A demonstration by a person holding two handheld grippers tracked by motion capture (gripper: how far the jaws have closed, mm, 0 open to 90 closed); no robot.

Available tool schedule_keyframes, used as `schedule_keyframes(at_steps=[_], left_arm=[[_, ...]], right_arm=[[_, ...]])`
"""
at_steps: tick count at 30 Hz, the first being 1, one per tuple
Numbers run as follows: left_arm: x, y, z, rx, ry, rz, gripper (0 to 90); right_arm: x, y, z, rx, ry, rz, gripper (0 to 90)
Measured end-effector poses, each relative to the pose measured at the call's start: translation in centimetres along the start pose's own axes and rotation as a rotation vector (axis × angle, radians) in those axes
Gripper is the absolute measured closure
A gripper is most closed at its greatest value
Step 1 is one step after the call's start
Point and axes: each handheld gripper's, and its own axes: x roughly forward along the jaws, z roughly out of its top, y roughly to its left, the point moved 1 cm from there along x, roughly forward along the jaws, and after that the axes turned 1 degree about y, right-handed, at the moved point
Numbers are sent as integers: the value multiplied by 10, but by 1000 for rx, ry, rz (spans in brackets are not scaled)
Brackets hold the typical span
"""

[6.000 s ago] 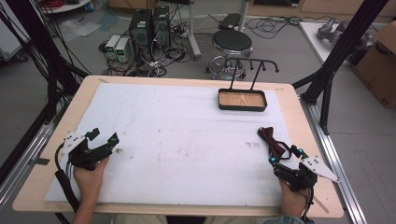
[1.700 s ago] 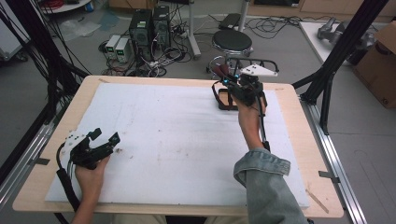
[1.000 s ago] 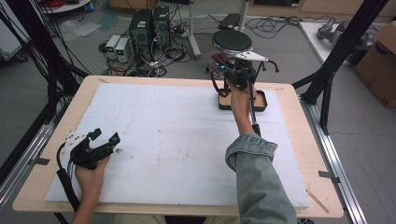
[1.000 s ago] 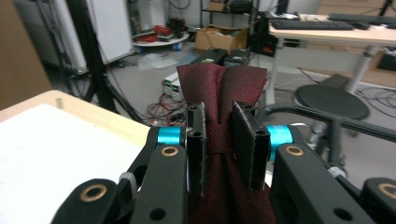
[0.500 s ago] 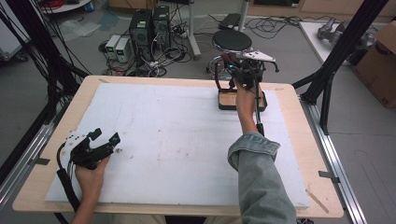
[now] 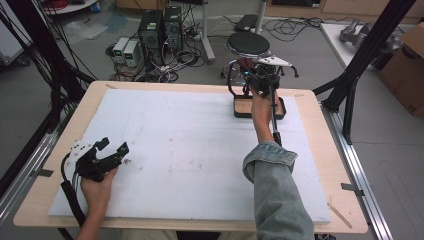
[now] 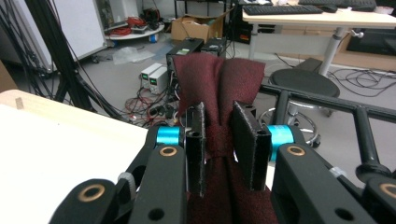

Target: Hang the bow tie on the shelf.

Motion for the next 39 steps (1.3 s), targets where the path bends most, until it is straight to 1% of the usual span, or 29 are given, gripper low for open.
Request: schedule_keyframes(at_steps=[5,7,8,10,13,14,16,17,18,21,23,24,25,26,27,28,32,34,35,37,39], left_arm=[[0,0,0,0,0,0,201],[0,0,0,0,0,0,201],[0,0,0,0,0,0,201],[0,0,0,0,-1,0,201],[0,0,0,0,0,0,201],[0,0,0,0,0,0,200],[0,0,0,0,1,-1,201],[0,0,0,0,1,0,201],[0,0,0,0,1,-1,201],[0,0,0,0,3,1,200],[0,0,0,3,4,1,200],[0,0,0,4,3,1,201],[0,-1,0,2,4,0,201],[0,-1,0,4,6,0,201],[0,-1,0,4,6,1,200],[0,-1,0,4,6,1,200],[0,-1,0,7,8,2,201],[0,-1,0,7,8,2,201],[0,-1,0,7,8,2,201],[0,-1,0,5,8,3,201],[0,-1,0,6,9,3,201]], right_arm=[[0,-1,-1,0,11,-5,742],[-1,0,0,-6,10,-9,741],[-1,1,0,-28,10,-16,740],[-1,2,1,-25,11,-14,737],[-5,3,3,-27,-1,-15,720],[-10,4,6,-31,-12,-10,696],[-11,5,7,-31,-15,-12,690],[-17,5,9,-32,-28,-6,662],[-17,5,9,-32,-28,-6,662],[-27,5,12,-29,-49,6,623],[-35,4,14,-32,-52,10,589],[-43,3,16,-30,-57,19,572],[-47,3,17,-28,-62,22,562],[-47,3,17,-28,-62,22,562],[-57,1,20,-34,-74,27,548],[-57,1,20,-34,-74,27,548],[-75,0,26,-42,-102,32,527],[-88,-2,29,-41,-119,43,507],[-88,-2,29,-41,-119,43,507],[-97,-4,30,-47,-133,52,491],[-107,-6,30,-48,-153,46,489]])
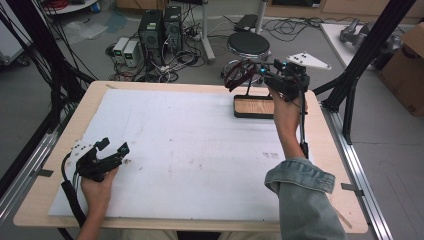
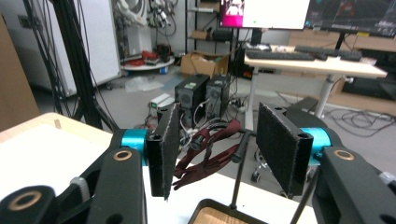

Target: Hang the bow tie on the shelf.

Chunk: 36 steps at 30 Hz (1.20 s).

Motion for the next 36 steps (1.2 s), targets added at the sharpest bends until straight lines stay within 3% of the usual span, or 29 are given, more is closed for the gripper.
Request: schedule_keyframes(at_steps=[10,16,22,36], left_arm=[[0,-1,0,4,5,2,201],[0,-1,0,6,6,0,200],[0,-1,0,6,8,4,200],[0,-1,-1,5,9,7,200]], right_arm=[[-44,-4,-4,-9,-23,14,409],[-77,0,-7,-42,-63,17,341],[-99,5,-13,-72,-81,7,324],[-142,6,-58,-78,-94,-46,242]])
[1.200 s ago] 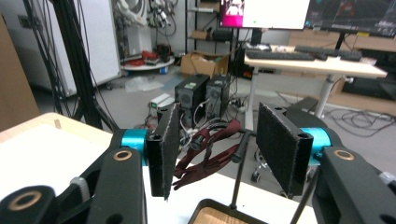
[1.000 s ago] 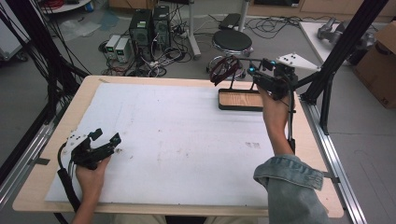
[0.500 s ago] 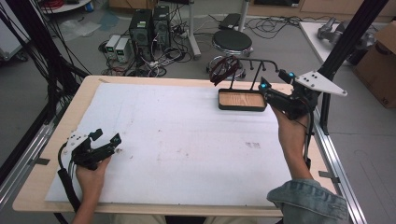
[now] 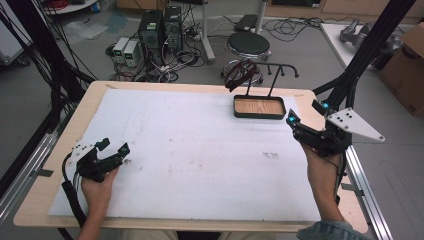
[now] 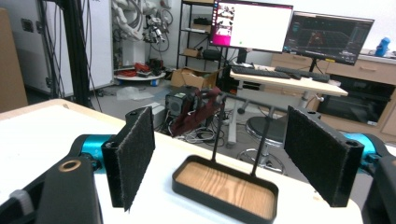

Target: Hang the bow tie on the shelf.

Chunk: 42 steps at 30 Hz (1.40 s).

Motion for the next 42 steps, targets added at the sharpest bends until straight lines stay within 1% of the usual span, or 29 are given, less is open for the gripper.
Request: schedule_keyframes(at_steps=[3,4,5,7,8,9,12,13,17,23,24,25,30,32,36,39,42], left_arm=[[0,0,0,0,-1,0,200],[0,0,0,0,0,0,200],[0,0,0,0,-1,0,200],[0,0,0,-1,-2,0,200],[0,0,0,1,-1,0,200],[0,0,0,0,-1,1,200],[0,0,0,0,-1,1,200],[0,0,0,-1,-2,1,200],[0,-1,0,-1,-2,1,200],[0,-1,0,7,1,3,200],[0,-1,0,7,1,3,200],[0,-1,0,7,1,3,200],[0,-1,0,8,0,3,200],[0,-2,0,8,-1,3,200],[0,-2,-1,6,0,3,200],[0,-2,-1,6,0,4,200],[0,-2,-1,6,0,4,200]], right_arm=[[-6,1,-13,-1,-3,-20,242],[-9,1,-20,13,-5,-26,236],[-9,1,-20,13,-5,-26,236],[-11,1,-29,26,-5,-36,224],[-14,2,-35,46,-8,-37,215],[-14,2,-35,46,-8,-37,215],[-18,2,-46,72,-20,-35,203],[-20,3,-51,85,-23,-31,201],[-24,4,-68,105,-39,-20,197],[-27,6,-92,110,-53,21,197],[-27,8,-100,118,-44,30,193],[-27,8,-100,118,-44,30,193],[-25,11,-121,111,-37,62,190],[-25,13,-128,120,-30,68,187],[-25,15,-137,113,-19,69,182],[-24,15,-143,118,-12,74,171],[-23,16,-150,136,7,82,171]])
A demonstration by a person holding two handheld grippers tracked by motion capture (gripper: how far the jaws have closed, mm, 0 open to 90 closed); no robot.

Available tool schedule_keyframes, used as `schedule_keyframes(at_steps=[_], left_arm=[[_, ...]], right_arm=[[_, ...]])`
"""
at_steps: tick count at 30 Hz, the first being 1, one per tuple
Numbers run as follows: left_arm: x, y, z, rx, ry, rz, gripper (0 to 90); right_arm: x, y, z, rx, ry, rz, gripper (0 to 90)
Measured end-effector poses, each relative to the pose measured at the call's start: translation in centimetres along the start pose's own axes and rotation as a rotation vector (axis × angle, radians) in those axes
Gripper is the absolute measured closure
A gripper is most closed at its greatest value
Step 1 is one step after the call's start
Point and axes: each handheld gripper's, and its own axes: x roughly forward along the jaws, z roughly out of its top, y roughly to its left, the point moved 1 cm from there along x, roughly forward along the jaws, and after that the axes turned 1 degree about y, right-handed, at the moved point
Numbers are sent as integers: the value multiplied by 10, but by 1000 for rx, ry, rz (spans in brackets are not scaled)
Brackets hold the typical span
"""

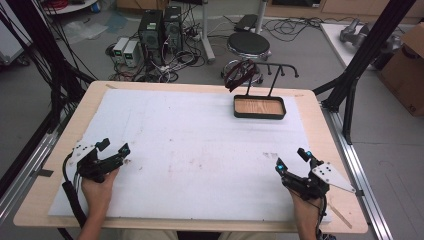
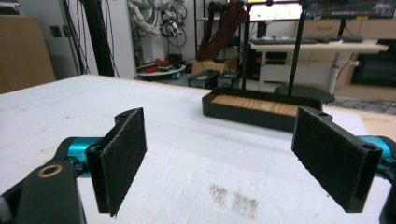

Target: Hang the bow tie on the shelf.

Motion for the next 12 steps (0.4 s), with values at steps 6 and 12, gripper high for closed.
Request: schedule_keyframes(at_steps=[6,12], left_arm=[[0,0,0,3,1,0,200],[0,0,0,4,2,0,200]], right_arm=[[5,0,-13,8,45,-3,167],[9,-2,-19,24,72,-7,167]])
